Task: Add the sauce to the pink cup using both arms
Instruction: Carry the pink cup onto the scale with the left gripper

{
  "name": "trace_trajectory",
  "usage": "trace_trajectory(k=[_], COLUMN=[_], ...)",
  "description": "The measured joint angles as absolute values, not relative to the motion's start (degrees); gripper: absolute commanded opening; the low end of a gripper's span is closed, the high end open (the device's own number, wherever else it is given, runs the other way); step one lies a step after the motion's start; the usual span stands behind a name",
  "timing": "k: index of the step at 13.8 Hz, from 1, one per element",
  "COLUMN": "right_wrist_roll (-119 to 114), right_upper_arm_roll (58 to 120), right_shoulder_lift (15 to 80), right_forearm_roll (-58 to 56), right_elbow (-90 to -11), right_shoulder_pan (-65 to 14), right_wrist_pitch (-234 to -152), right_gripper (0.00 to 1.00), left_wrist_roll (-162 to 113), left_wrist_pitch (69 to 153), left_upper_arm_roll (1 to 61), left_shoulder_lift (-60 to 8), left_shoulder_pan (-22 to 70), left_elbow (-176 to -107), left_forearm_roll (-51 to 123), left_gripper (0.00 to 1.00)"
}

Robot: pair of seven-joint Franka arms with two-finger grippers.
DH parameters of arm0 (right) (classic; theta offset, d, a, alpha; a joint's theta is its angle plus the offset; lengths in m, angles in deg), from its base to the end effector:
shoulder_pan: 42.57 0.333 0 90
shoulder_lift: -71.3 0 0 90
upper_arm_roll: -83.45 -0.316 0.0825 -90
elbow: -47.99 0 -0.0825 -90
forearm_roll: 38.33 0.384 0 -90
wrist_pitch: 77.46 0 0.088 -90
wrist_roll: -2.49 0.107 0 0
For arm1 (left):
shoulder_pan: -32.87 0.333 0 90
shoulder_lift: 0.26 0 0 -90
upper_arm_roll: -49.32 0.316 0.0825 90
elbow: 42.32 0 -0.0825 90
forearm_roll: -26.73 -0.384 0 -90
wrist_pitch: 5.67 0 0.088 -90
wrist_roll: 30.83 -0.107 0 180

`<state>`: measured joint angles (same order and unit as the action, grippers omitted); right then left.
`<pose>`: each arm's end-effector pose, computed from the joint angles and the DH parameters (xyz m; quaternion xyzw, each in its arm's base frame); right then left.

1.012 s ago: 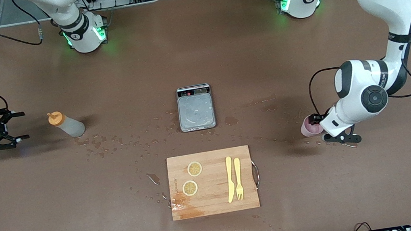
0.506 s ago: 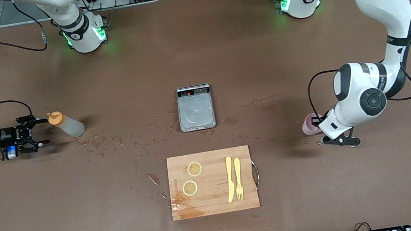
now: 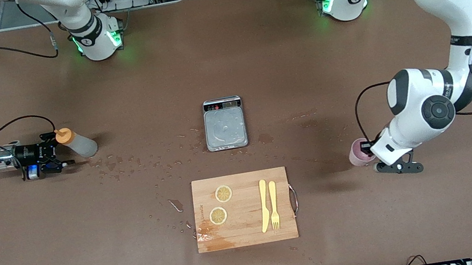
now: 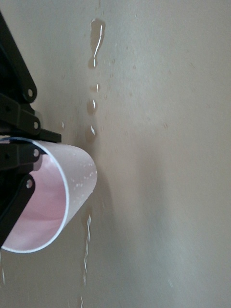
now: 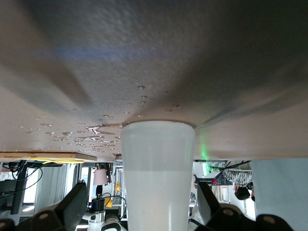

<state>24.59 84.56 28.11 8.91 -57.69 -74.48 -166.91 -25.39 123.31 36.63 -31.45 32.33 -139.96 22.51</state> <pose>0.4853 -0.2212 0.1076 -0.6173 0.5434 0.4189 0.3850 0.6599 -0.1371 0.2848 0.9968 -0.0748 0.0038 0.0291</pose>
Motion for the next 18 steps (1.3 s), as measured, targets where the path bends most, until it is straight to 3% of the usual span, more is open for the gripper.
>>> trace_trajectory(k=[4,5,7,8,11,18], right_wrist_roll=[24.28,24.25,24.22,24.18,24.10,25.91], right_upper_arm_roll=[84.54,84.54,84.54,84.54,84.54,84.51], right_shoulder_lift=[28.11,28.11,28.13,28.16,28.39,29.37], right_forearm_roll=[10.15,10.33,10.59,10.72,10.84,10.89], right_elbow=[-59.83,-60.08,-60.37,-60.45,-60.51,-60.05], right_shoulder_pan=[-73.44,-73.21,-72.79,-72.70,-72.69,-71.08], right_wrist_pitch=[-167.98,-168.17,-168.30,-168.29,-168.24,-168.68], right_gripper=[1.00,0.95,0.55,0.43,0.36,0.36], left_wrist_roll=[-11.76,-8.75,-2.19,1.19,11.00,21.95], left_wrist_pitch=[121.57,121.46,121.46,121.46,121.45,121.45], left_upper_arm_roll=[28.15,26.96,26.39,26.37,26.34,26.61], left_shoulder_lift=[-29.79,-29.73,-29.75,-29.92,-32.26,-36.72], left_shoulder_pan=[31.42,30.41,26.77,24.71,18.19,8.60], left_elbow=[-139.93,-139.90,-139.43,-139.00,-136.78,-133.96], left_forearm_roll=[22.51,22.51,22.51,22.51,22.51,22.51], left_gripper=[0.00,0.00,0.00,0.00,0.00,0.00])
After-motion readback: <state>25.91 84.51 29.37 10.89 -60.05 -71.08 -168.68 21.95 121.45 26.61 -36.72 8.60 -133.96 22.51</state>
